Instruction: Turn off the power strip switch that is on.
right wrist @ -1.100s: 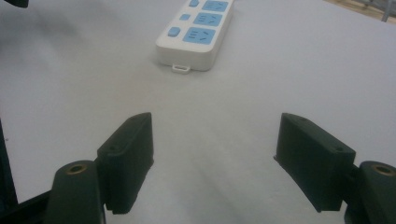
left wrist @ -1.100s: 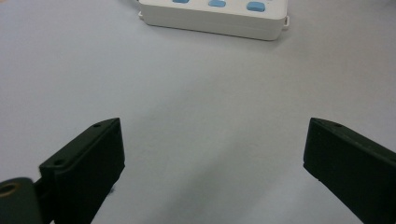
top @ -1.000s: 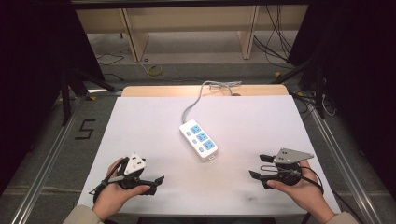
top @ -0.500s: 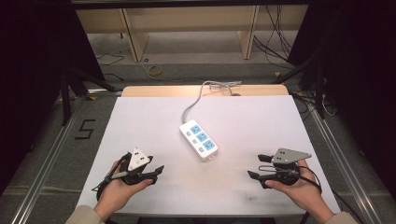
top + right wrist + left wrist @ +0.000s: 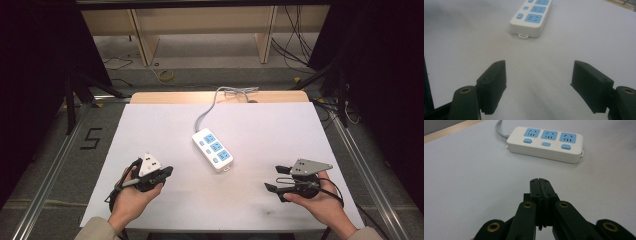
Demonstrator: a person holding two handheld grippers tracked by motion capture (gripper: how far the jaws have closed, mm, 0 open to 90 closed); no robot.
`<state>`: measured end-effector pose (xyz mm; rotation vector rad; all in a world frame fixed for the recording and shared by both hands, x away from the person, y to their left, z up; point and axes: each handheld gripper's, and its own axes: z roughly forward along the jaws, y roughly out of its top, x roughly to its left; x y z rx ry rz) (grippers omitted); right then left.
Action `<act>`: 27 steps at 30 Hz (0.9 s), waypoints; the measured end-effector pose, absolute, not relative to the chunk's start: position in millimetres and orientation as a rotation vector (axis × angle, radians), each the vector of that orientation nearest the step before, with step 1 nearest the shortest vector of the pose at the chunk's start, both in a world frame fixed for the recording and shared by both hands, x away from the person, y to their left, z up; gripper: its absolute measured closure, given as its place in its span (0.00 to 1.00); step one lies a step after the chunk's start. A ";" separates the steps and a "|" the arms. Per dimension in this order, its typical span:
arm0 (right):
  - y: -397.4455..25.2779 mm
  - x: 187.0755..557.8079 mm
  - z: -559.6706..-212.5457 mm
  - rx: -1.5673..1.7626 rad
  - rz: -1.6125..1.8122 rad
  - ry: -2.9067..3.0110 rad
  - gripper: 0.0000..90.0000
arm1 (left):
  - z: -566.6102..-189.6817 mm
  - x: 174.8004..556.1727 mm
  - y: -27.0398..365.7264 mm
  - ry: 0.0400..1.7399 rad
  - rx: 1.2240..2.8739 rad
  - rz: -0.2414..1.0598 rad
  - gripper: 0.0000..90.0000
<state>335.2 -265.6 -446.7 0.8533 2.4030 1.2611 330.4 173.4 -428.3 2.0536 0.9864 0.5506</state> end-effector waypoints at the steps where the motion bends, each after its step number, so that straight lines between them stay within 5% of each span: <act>1: -265.6 335.2 -446.8 0.853 1.261 2.403 0.32 | -428.1 330.8 172.4 0.986 2.058 0.549 1.00; 27: -265.2 335.5 -447.0 0.851 1.261 2.407 0.32 | -423.6 346.8 160.0 0.974 2.106 0.533 1.00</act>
